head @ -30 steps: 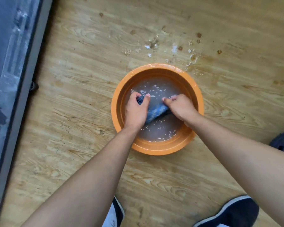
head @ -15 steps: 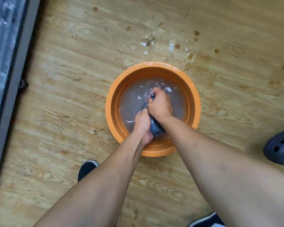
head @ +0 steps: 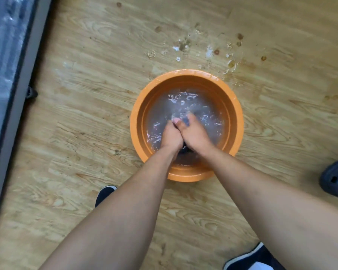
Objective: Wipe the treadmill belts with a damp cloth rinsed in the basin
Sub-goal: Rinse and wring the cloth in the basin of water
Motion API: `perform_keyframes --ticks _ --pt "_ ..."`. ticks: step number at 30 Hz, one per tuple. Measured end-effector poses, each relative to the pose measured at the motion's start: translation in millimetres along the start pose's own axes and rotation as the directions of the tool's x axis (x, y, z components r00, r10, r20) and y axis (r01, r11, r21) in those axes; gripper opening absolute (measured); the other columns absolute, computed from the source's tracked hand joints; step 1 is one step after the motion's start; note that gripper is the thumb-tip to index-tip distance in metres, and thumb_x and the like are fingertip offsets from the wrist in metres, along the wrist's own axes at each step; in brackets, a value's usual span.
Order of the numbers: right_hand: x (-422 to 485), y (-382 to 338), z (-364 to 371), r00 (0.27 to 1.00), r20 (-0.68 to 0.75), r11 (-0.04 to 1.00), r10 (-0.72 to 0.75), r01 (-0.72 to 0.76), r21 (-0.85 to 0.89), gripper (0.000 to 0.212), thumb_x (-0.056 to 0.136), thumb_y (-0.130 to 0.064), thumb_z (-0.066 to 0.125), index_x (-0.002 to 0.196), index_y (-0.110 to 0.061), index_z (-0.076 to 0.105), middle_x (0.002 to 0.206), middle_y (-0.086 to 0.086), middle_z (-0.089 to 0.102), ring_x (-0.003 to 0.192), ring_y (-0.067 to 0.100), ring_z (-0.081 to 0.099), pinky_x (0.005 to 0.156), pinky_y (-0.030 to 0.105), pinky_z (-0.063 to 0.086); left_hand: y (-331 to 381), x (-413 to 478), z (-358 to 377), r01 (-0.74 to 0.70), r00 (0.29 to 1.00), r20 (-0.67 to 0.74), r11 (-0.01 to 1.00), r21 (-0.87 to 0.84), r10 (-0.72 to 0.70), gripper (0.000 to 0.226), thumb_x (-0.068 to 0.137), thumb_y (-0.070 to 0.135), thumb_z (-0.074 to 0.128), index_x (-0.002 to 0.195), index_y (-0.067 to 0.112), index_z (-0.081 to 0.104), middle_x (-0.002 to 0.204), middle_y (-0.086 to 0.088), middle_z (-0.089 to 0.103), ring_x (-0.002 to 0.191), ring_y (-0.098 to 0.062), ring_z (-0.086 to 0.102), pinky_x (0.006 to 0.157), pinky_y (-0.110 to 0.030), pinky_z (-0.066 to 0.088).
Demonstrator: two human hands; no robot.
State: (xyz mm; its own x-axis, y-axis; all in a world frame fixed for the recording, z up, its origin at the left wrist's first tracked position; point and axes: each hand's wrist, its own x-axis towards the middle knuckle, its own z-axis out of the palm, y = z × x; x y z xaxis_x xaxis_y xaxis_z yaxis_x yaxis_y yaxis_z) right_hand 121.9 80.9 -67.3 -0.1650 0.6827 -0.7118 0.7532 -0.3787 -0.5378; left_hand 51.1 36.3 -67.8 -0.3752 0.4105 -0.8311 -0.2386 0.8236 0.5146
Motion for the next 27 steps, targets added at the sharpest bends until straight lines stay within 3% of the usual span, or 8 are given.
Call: perform_keyframes --ticks 3,6,9,11,13,15,21,27 --pt "6.7 1.0 -4.3 0.994 0.031 0.974 -0.103 0.107 -0.202 0.012 0.106 -0.033 0.053 0.11 -0.022 0.056 0.106 0.017 0.068 0.107 0.038 0.064 0.078 0.039 0.041 1.5 -9.0 -0.2 0.149 0.974 0.192 0.98 -0.13 -0.123 0.033 0.112 0.026 0.047 0.091 0.011 0.067 0.075 -0.014 0.073 0.063 -0.027 0.069 0.059 -0.039 0.06" --pt "14.0 -9.2 -4.0 0.997 0.046 0.969 -0.058 0.068 -0.238 0.008 0.1 -0.021 0.056 0.094 -0.023 0.051 0.111 0.023 0.068 0.11 0.042 0.063 0.084 0.041 0.046 2.9 -13.7 -4.9 0.248 0.958 0.195 0.948 -0.202 -0.209 0.032 0.103 0.021 0.048 0.104 0.001 0.073 0.087 -0.023 0.074 0.075 -0.034 0.073 0.069 -0.046 0.064" --pt "20.6 -14.4 -5.0 0.999 0.049 0.968 -0.002 0.014 -0.251 0.018 0.093 -0.012 0.06 0.081 -0.017 0.049 0.104 0.021 0.065 0.103 0.04 0.063 0.078 0.036 0.043 -6.5 -12.4 -8.7 -0.018 1.0 0.006 0.995 -0.1 0.018 0.028 0.088 0.03 0.048 0.077 0.018 0.07 0.075 -0.008 0.068 0.079 -0.029 0.065 0.08 -0.042 0.055" --pt "24.2 -15.3 -7.1 0.996 0.084 0.961 0.034 -0.01 -0.278 0.02 0.091 -0.009 0.06 0.077 -0.014 0.048 0.099 0.016 0.06 0.093 0.037 0.055 0.076 0.033 0.037 -12.1 -25.7 -12.2 -0.225 0.974 0.014 0.966 0.13 0.225 0.034 0.104 0.029 0.043 0.074 0.021 0.057 0.076 0.0 0.057 0.081 -0.024 0.052 0.077 -0.037 0.041" --pt "25.4 -9.2 -8.7 0.995 0.071 0.967 0.07 -0.051 -0.25 0.006 0.091 -0.009 0.059 0.086 -0.012 0.06 0.103 0.017 0.064 0.096 0.036 0.059 0.078 0.033 0.042 -18.8 -41.7 -13.8 -0.351 0.933 0.001 0.91 0.222 0.36 0.035 0.113 0.029 0.036 0.083 0.017 0.051 0.083 -0.002 0.056 0.082 -0.022 0.05 0.077 -0.038 0.038" --pt "27.1 -1.2 -6.4 0.991 -0.033 0.982 0.131 -0.134 -0.133 0.02 0.094 -0.009 0.058 0.11 -0.003 0.068 0.118 0.023 0.07 0.112 0.04 0.065 0.086 0.033 0.047 -23.6 -48.3 -12.6 -0.401 0.901 -0.1 0.898 0.181 0.423 0.035 0.113 0.031 0.041 0.084 0.012 0.048 0.075 0.001 0.05 0.072 -0.018 0.046 0.069 -0.037 0.034" --pt "8.7 10.1 -5.5 0.922 -0.242 0.939 0.304 -0.246 0.241 0.04 0.106 -0.029 0.041 0.128 -0.002 0.061 0.129 0.024 0.065 0.122 0.04 0.06 0.096 0.041 0.043 -19.4 -3.4 -11.0 -0.067 0.97 -0.218 0.977 0.201 0.112 0.016 0.106 0.016 0.056 0.119 0.006 0.056 0.111 -0.016 0.068 0.106 -0.033 0.062 0.085 -0.034 0.042" --pt "-15.6 -2.8 13.3 0.985 -0.158 0.99 -0.066 0.045 -0.132 0.01 0.099 -0.015 0.052 0.105 -0.022 0.055 0.103 0.005 0.066 0.099 0.032 0.061 0.076 0.039 0.039 -24.1 4.2 -2.4 -0.041 0.995 0.093 0.999 0.02 0.039 0.029 0.108 0.028 0.052 0.084 0.017 0.064 0.081 -0.003 0.07 0.072 -0.016 0.062 0.065 -0.029 0.05"
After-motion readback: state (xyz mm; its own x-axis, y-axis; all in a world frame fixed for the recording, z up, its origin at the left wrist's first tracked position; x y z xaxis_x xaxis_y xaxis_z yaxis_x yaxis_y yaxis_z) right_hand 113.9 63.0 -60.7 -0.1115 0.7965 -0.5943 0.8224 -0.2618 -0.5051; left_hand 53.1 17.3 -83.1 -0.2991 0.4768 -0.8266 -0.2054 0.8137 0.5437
